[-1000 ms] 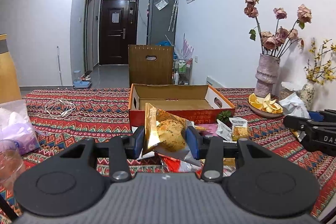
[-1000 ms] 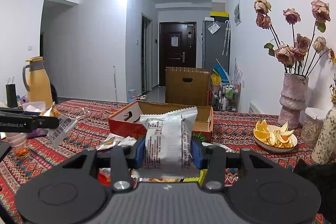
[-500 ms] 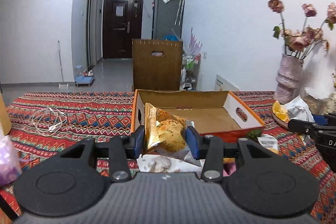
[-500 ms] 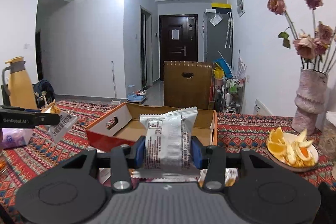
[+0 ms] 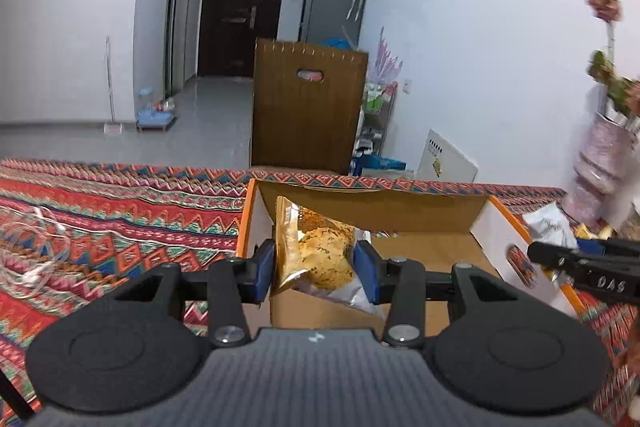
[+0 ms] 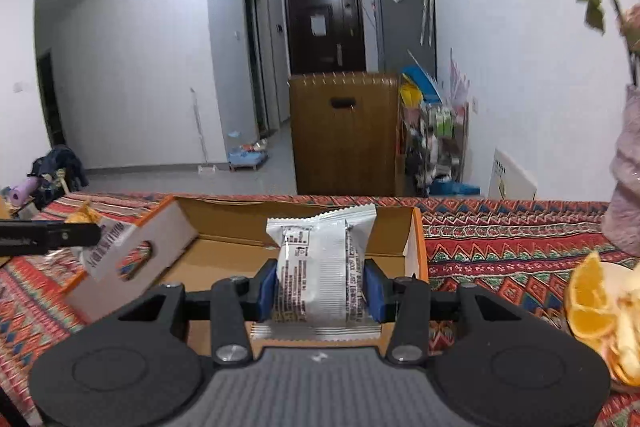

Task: Organize snacks
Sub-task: 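Lift the packets and carry both grippers over the open cardboard box, then open both grippers to drop the biscuit packets into the box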

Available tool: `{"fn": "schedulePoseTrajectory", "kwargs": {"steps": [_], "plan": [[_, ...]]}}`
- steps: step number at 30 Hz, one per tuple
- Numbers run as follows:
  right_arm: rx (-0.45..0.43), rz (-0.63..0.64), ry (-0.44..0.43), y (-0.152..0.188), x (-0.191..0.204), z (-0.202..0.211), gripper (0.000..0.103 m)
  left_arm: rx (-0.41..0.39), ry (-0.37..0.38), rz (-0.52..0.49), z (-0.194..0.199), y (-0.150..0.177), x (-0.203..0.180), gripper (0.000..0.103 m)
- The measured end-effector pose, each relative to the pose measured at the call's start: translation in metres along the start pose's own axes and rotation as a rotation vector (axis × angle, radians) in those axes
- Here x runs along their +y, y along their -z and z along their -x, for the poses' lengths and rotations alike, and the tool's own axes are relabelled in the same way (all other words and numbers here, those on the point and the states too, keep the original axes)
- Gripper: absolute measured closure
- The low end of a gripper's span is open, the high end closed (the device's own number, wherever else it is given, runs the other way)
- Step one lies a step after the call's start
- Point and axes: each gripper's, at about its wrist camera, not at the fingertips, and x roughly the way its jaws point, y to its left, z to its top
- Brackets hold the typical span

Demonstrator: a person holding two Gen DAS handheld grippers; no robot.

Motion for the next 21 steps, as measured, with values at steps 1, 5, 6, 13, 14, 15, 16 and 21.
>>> {"fn": "schedulePoseTrajectory", "kwargs": {"steps": [1, 5, 6, 13, 14, 15, 16, 21], "plan": [[0.017, 0.003, 0.016, -0.004, -0.002, -0.015, 0.060, 0.020, -0.002, 0.014, -0.014, -0.005, 0.004, 0.059], [0.076, -0.018, 0.033, -0.014, -0.012, -0.060, 0.060, 0.082, -0.012, 0.044, -0.058, -0.018, 0.012, 0.059], [0.089, -0.023, 0.038, -0.015, -0.014, -0.070, 0.060, 0.091, -0.016, 0.044, -0.066, -0.021, 0.014, 0.059], [0.196, -0.014, 0.091, -0.023, -0.024, -0.119, 0.060, 0.146, -0.068, 0.033, -0.119, -0.033, 0.019, 0.058], [0.207, -0.010, 0.088, -0.024, -0.024, -0.123, 0.060, 0.159, -0.076, 0.030, -0.123, -0.033, 0.019, 0.057], [0.226, -0.002, 0.093, -0.026, -0.023, -0.127, 0.061, 0.162, -0.082, 0.022, -0.125, -0.034, 0.018, 0.056], [0.242, 0.010, 0.101, -0.027, -0.021, -0.130, 0.061, 0.156, -0.080, 0.021, -0.126, -0.034, 0.017, 0.053], [0.308, 0.093, 0.166, -0.032, -0.003, -0.145, 0.054, 0.134, -0.091, -0.022, -0.126, -0.030, 0.008, 0.043]]}}
